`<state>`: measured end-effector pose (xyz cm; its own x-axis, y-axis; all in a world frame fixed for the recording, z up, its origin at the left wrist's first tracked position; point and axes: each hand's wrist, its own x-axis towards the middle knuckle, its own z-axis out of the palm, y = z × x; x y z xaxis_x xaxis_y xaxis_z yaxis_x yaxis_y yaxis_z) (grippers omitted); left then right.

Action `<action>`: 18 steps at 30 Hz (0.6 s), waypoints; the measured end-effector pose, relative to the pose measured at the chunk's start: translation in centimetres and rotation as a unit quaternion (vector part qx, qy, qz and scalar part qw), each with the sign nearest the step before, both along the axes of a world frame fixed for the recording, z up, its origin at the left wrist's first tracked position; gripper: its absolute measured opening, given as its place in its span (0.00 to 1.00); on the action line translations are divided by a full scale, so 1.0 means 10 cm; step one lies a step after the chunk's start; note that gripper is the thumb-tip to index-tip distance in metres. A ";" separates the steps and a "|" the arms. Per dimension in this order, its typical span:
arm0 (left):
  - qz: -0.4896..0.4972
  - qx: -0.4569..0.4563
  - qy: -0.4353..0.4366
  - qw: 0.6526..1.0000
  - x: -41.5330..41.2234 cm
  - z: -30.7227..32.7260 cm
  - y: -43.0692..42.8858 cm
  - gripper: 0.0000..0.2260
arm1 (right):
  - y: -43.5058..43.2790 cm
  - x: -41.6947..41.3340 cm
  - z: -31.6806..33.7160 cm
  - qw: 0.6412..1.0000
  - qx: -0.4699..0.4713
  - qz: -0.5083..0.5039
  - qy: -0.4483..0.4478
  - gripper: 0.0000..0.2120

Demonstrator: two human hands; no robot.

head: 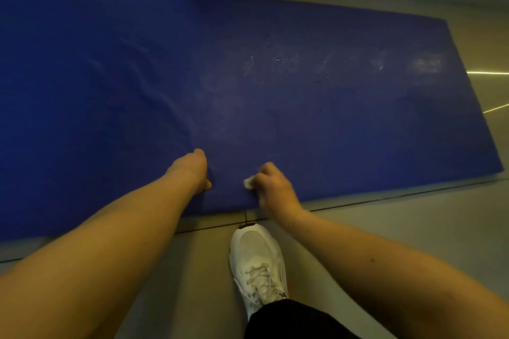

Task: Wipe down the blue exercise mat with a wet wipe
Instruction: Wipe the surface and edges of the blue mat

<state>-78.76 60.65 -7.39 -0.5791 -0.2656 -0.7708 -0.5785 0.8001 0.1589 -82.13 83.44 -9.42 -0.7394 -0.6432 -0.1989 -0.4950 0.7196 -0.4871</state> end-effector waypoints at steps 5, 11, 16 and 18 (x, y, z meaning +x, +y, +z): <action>0.002 0.010 0.003 1.000 0.00 0.00 -0.01 0.28 | 0.68 -0.37 0.13 0.973 0.075 -0.217 0.011 0.03; -0.004 0.000 -0.001 1.000 -0.02 0.01 -0.01 0.26 | 0.04 -0.01 0.07 0.966 0.018 -0.259 -0.004 0.07; -0.012 -0.012 -0.007 1.000 -0.03 -0.01 0.00 0.25 | -0.59 0.41 -0.01 0.995 -0.043 -0.033 -0.083 0.07; -0.013 -0.015 -0.008 1.000 -0.03 0.00 0.01 0.25 | -0.62 0.37 -0.02 0.991 -0.006 0.069 -0.115 0.11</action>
